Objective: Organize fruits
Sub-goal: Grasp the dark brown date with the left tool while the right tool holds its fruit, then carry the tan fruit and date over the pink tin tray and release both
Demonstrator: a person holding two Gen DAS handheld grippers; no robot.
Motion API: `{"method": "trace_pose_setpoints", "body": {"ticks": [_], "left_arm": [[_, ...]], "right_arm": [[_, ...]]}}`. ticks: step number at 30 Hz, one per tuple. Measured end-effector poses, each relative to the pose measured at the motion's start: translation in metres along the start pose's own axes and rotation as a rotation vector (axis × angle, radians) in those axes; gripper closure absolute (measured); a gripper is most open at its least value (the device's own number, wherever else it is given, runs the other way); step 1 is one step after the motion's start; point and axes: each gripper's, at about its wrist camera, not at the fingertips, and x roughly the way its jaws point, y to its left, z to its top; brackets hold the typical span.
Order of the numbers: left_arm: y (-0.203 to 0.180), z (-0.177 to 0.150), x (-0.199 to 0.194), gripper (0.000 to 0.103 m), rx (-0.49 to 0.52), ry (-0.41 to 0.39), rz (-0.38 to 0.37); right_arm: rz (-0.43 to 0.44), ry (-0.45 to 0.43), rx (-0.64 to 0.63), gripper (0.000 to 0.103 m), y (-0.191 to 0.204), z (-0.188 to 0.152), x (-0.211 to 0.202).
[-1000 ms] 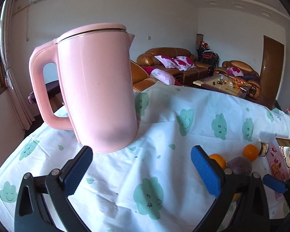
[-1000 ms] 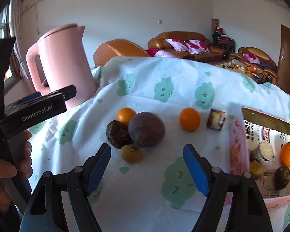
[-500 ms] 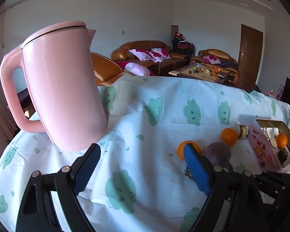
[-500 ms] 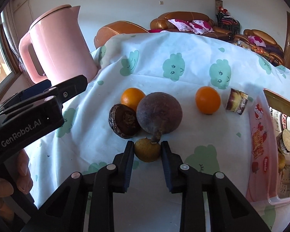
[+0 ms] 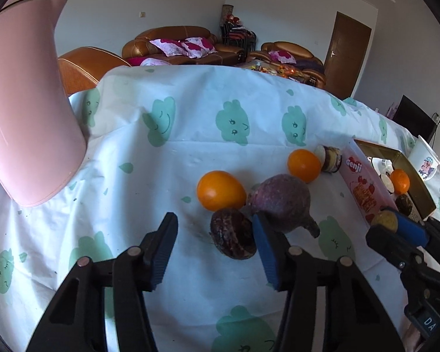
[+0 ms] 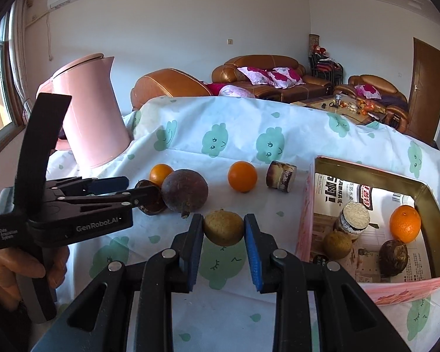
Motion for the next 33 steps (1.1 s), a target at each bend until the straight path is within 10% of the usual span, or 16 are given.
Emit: {"method": "trace_pose_setpoints", "body": {"ticks": [11,21,33], "left_arm": [[0.004,-0.004,0.007,0.073,-0.059,0.061,-0.155],[0.006,-0.001,0.009,0.078,-0.091,0.044,-0.149],[-0.001,-0.003,-0.053,0.078,-0.076,-0.299,-0.039]], "right_arm": [[0.021,0.007,0.024,0.073,-0.002,-0.001,0.001],[0.014,0.012,0.028,0.073,-0.002,-0.003,0.003],[0.04,-0.103,0.061,0.073,-0.012,0.007,-0.02]]}}
